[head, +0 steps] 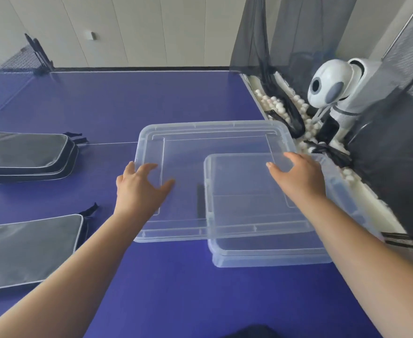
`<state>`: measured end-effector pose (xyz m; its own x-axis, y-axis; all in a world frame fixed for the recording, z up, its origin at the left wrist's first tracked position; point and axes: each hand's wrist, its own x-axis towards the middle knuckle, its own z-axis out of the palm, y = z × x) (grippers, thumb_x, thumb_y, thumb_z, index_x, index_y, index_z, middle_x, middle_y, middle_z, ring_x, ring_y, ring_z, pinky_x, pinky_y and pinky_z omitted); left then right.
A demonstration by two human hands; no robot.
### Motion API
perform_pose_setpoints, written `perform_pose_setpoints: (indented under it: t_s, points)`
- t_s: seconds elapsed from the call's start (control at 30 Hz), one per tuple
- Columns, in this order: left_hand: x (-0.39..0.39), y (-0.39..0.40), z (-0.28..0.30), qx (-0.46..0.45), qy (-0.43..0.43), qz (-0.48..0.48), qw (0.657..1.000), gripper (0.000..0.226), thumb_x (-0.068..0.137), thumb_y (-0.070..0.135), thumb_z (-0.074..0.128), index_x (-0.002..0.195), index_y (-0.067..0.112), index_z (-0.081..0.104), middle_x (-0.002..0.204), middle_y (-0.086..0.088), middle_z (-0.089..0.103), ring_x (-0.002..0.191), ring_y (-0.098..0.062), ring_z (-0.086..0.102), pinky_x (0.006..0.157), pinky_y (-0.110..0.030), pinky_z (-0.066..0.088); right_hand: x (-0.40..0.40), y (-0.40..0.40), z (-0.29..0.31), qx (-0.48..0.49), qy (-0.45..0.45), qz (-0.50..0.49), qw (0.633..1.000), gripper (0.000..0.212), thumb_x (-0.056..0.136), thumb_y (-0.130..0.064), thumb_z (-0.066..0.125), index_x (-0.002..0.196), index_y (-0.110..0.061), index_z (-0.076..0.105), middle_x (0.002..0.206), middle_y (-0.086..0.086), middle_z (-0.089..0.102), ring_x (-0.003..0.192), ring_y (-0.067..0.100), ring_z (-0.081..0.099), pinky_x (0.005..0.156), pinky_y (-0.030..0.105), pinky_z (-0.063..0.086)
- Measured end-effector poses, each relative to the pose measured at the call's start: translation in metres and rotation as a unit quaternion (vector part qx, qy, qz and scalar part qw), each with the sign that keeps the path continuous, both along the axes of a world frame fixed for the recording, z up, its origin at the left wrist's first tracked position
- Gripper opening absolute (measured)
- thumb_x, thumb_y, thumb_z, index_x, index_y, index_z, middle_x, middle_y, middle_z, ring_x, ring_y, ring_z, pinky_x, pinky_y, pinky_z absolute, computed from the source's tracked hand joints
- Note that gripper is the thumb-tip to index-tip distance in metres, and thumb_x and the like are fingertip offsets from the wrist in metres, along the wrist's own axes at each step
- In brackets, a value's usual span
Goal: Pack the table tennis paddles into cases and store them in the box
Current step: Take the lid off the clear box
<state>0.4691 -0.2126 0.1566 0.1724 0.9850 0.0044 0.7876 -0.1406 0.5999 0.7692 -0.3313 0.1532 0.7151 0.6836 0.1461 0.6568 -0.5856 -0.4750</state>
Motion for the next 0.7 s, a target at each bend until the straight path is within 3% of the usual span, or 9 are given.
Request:
perform_pose_setpoints:
  t_s: [0.37, 0.53, 0.63, 0.7]
  points:
    - [-0.111, 0.127, 0.017, 0.018, 0.023, -0.026, 0.999, 0.066, 0.081, 0.055, 0.068, 0.138, 0.026, 0.051, 0.145, -0.007, 0.043, 0.135, -0.03, 0.037, 0.112, -0.038, 0.029, -0.095, 0.117, 0.004, 0.017, 0.046, 0.038, 0.998, 0.071, 0.081, -0.059, 0.063, 0.135, -0.014, 0.055, 0.138, 0.01, 0.054, 0.129, 0.03, 0.046, 0.105, 0.043, 0.042]
    - [-0.128, 0.183, 0.012, -0.003, 0.005, -0.015, 1.0, 0.065, 0.081, 0.052, 0.071, 0.135, 0.021, 0.054, 0.143, -0.009, 0.045, 0.134, -0.025, 0.04, 0.11, -0.035, 0.031, -0.107, 0.172, 0.007, 0.016, 0.067, 0.057, 0.996, 0.065, 0.083, -0.05, 0.067, 0.138, -0.02, 0.049, 0.14, 0.01, 0.046, 0.123, 0.026, 0.049, 0.091, 0.03, 0.039]
    - [-0.128, 0.218, 0.004, -0.022, -0.008, 0.007, 1.0, 0.062, 0.081, 0.051, 0.072, 0.134, 0.024, 0.056, 0.142, -0.009, 0.045, 0.127, -0.025, 0.046, 0.103, -0.035, 0.037, -0.105, 0.207, 0.005, 0.016, 0.088, 0.066, 0.994, 0.063, 0.085, -0.044, 0.068, 0.139, -0.021, 0.046, 0.139, 0.01, 0.039, 0.115, 0.026, 0.052, 0.082, 0.026, 0.035]
    - [-0.125, 0.243, -0.005, -0.04, -0.026, 0.029, 0.998, 0.057, 0.08, 0.051, 0.072, 0.13, 0.026, 0.058, 0.135, -0.006, 0.051, 0.11, -0.025, 0.054, 0.088, -0.035, 0.046, -0.099, 0.232, 0.0, 0.01, 0.098, 0.071, 0.993, 0.062, 0.085, -0.043, 0.068, 0.139, -0.023, 0.045, 0.14, 0.009, 0.04, 0.116, 0.026, 0.052, 0.079, 0.026, 0.035]
